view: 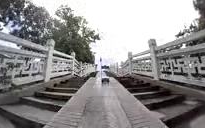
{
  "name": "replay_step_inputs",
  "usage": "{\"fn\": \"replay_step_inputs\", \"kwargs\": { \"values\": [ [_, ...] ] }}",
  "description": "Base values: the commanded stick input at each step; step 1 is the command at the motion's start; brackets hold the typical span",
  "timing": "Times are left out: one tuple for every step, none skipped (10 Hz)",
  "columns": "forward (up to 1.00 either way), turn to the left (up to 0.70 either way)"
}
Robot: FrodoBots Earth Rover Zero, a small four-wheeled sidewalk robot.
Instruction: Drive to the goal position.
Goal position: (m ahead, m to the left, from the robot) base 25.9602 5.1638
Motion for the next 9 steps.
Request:
{"fn": "replay_step_inputs", "kwargs": {
  "values": [
    [0.45,0.0],
    [0.45,0.0],
    [0.45,0.0],
    [0.45,0.0],
    [0.45,0.0],
    [0.45,0.0],
    [0.45,0.0],
    [0.45,0.0],
    [0.45,0.0]
  ]
}}
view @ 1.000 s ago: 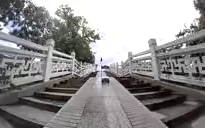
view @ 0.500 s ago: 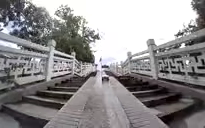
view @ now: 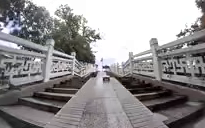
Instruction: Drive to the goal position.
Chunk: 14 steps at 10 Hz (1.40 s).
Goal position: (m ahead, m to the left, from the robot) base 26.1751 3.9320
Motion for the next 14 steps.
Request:
{"fn": "replay_step_inputs", "kwargs": {
  "values": [
    [0.45,0.0],
    [0.45,0.0],
    [0.45,0.0],
    [0.45,0.0],
    [0.45,0.0],
    [0.45,0.0],
    [0.45,0.0],
    [0.45,0.0],
    [0.45,0.0],
    [0.45,0.0],
    [0.45,0.0],
    [0.45,0.0],
    [0.45,0.0],
    [0.45,0.0]
  ]
}}
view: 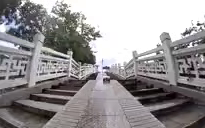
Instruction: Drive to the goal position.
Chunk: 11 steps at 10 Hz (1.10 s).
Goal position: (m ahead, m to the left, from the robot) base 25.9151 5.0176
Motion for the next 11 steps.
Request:
{"fn": "replay_step_inputs", "kwargs": {
  "values": [
    [0.45,0.0],
    [0.45,0.0],
    [0.45,0.0],
    [0.45,0.0],
    [0.45,0.0],
    [0.45,0.0],
    [0.45,0.0],
    [0.7,0.0],
    [0.7,0.0],
    [0.7,0.0],
    [0.7,0.0]
  ]
}}
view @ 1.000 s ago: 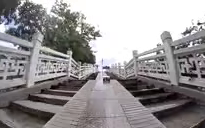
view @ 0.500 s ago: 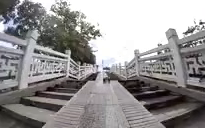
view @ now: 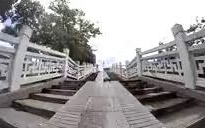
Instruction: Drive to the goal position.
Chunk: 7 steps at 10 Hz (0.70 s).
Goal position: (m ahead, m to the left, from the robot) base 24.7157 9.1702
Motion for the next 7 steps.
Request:
{"fn": "replay_step_inputs", "kwargs": {
  "values": [
    [0.7,0.0],
    [0.7,0.0],
    [0.7,0.0],
    [0.7,0.0],
    [0.7,0.0],
    [0.7,0.0],
    [0.7,0.0]
  ]
}}
